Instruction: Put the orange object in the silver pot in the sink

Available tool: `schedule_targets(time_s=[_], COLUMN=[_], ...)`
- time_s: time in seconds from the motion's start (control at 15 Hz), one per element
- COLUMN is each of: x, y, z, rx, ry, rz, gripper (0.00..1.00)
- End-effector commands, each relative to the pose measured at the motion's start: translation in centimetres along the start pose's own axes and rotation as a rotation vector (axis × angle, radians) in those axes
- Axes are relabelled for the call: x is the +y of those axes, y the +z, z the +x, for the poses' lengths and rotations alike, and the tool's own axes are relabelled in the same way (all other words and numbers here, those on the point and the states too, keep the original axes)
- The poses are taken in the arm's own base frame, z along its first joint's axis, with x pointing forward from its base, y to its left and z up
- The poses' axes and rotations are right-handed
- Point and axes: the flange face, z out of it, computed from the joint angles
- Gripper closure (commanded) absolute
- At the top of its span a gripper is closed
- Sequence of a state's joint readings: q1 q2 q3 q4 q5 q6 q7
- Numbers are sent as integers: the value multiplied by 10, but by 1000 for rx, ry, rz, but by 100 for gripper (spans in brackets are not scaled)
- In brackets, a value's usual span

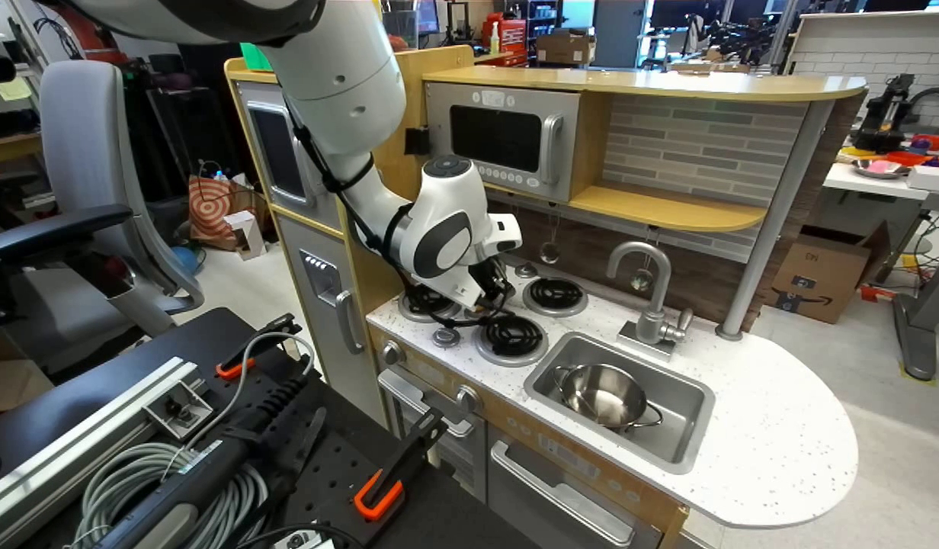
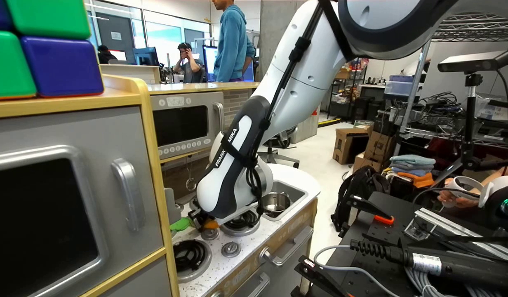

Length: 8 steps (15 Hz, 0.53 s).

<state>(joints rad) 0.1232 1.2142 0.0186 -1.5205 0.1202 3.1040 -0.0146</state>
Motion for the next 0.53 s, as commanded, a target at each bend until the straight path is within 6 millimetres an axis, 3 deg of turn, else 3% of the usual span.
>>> schedule_targets(time_s=[0.0,0.27,0.47], x=[17,65,87], y=[-16,-37,-57], z=[-3,-33,-50], rx=[5,-15,27], ry=[24,105,141], rz=[-6,-49,-83], gripper=[99,97,98])
